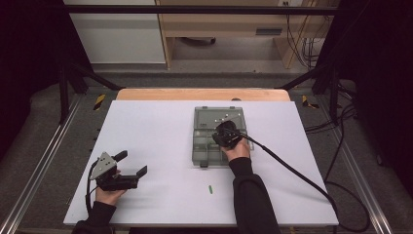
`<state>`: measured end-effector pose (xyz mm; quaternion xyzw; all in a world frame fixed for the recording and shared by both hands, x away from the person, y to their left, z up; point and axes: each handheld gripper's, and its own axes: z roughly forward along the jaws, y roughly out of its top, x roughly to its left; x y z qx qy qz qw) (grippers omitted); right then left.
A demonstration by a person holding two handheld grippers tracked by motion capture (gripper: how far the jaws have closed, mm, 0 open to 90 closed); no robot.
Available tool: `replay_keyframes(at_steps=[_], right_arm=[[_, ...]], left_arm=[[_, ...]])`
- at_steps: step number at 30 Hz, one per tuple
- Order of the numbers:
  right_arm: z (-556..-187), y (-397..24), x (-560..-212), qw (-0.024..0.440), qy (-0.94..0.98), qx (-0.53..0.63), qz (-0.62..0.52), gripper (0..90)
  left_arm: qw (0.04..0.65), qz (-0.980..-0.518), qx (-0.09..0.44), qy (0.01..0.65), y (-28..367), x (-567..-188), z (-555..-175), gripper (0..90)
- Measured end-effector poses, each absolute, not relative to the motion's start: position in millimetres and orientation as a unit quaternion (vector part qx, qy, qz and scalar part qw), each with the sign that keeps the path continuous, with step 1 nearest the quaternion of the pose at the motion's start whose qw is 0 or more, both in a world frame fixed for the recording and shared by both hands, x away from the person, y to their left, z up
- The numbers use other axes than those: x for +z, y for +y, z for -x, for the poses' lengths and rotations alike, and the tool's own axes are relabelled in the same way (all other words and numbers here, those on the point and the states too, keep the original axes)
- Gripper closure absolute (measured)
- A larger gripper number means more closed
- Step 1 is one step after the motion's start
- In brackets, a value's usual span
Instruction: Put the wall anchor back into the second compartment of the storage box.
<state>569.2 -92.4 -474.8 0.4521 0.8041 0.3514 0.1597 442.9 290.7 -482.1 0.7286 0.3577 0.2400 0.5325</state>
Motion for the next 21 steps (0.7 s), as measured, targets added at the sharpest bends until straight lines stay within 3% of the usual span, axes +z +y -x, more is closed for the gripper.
replay_keyframes(at_steps=[8, 14, 21], right_arm=[[-563.3, -94.5, -464.1, 0.172, 0.794, 0.382, -0.44, 61.5], [-551.1, -96.3, -447.2, 0.188, 0.773, 0.424, -0.434, 36.9], [-532.9, -99.0, -429.3, 0.209, 0.759, 0.45, -0.422, 22.5]], left_arm=[[0.533, -0.728, 0.24, 0.358, 290.6, -482.2, -443.0, 0.8], [0.533, -0.728, 0.241, 0.358, 291.0, -481.9, -443.0, 0.8], [0.532, -0.729, 0.24, 0.357, 290.6, -482.0, -443.0, 0.8]])
